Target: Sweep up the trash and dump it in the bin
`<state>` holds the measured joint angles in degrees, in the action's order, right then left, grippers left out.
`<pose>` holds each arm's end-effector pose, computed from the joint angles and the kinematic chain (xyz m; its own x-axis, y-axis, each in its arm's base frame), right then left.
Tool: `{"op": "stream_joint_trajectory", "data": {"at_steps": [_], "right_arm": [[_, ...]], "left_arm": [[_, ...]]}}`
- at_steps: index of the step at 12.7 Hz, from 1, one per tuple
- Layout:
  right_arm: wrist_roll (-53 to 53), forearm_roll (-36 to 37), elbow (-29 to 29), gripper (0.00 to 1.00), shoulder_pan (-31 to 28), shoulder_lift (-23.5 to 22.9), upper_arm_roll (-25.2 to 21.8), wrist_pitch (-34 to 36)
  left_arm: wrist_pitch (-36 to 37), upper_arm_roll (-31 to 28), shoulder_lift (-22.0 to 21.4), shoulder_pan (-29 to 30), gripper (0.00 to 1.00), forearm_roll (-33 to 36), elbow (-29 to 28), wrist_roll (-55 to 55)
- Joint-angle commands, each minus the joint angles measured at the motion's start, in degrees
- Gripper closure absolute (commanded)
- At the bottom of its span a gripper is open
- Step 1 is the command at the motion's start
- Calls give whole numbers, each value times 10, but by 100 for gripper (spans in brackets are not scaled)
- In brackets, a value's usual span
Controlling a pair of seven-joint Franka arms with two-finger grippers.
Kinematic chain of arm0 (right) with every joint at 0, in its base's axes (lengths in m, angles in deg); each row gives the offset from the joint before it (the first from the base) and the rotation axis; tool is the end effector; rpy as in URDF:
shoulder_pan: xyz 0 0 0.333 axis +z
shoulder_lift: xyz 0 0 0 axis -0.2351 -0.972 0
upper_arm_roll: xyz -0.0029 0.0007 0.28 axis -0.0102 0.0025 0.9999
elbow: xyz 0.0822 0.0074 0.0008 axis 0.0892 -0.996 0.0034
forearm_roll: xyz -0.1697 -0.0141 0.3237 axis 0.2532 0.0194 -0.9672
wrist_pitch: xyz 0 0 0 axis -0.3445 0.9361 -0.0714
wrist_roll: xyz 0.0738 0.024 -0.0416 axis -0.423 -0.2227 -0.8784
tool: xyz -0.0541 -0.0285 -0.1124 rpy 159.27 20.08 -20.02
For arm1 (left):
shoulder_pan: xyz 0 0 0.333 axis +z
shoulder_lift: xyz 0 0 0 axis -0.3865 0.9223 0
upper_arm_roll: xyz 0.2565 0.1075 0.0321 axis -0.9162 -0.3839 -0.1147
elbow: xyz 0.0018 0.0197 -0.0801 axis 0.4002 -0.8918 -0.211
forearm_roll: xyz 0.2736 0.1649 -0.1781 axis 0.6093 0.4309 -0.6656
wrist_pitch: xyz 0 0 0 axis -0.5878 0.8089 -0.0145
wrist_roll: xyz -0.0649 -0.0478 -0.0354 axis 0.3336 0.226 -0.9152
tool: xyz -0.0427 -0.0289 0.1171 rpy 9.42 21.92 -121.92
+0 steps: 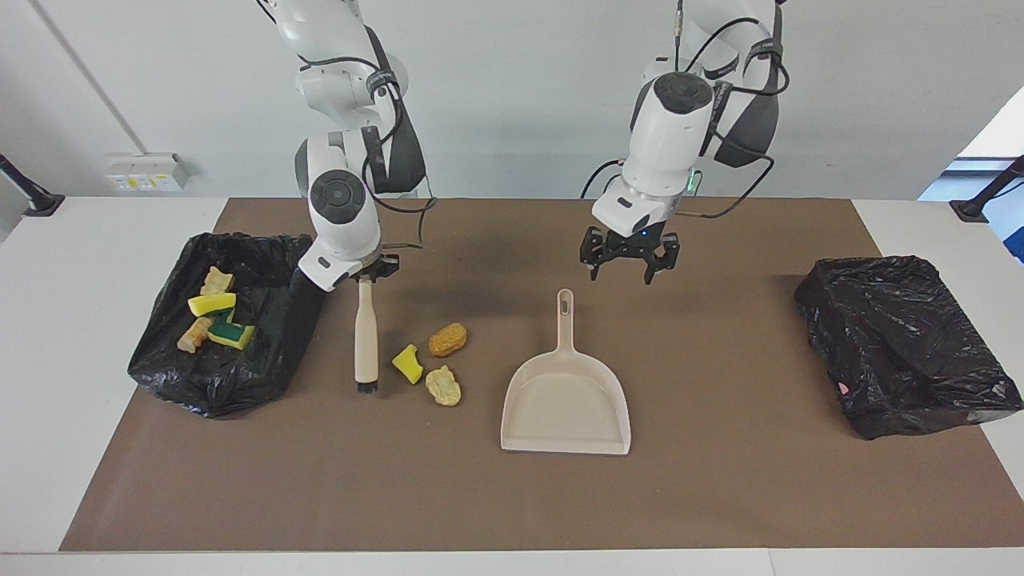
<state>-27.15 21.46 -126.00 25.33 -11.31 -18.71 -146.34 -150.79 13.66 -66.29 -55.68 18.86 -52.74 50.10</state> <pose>0.5119 0.0956 0.3216 0.9494 0.0750 -0.3049 0.1201 -0.9839 0.1321 0.5085 -0.3450 0.3558 0.9906 -0.0832 0.1084 -0.0888 -0.9949 0.0477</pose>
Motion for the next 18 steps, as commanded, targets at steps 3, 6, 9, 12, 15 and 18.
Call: {"op": "stream_joint_trajectory", "data": {"at_steps": [3, 6, 9, 12, 15, 18], "right_arm": [[8, 2, -4, 100, 31, -17, 3, -9], [19, -4, -4, 100, 34, -17, 3, -9], [41, -8, -2, 100, 34, -17, 4, -8], [102, -32, 1, 100, 50, -17, 6, -10], [150, -84, 4, 100, 75, -18, 8, -29], [162, -112, 5, 100, 92, -18, 8, -37]], "left_arm": [[-46, -10, 36, -17, 0, 14, 3, 13], [-47, -10, 39, -14, 25, 14, 2, 7], [-41, -10, 40, -15, 60, 14, 0, 4], [-37, -10, 37, -9, 100, 14, 2, -7], [16, -17, 10, 8, 100, 14, 5, -140], [94, -20, -15, 41, 100, 14, 10, -378]]}}
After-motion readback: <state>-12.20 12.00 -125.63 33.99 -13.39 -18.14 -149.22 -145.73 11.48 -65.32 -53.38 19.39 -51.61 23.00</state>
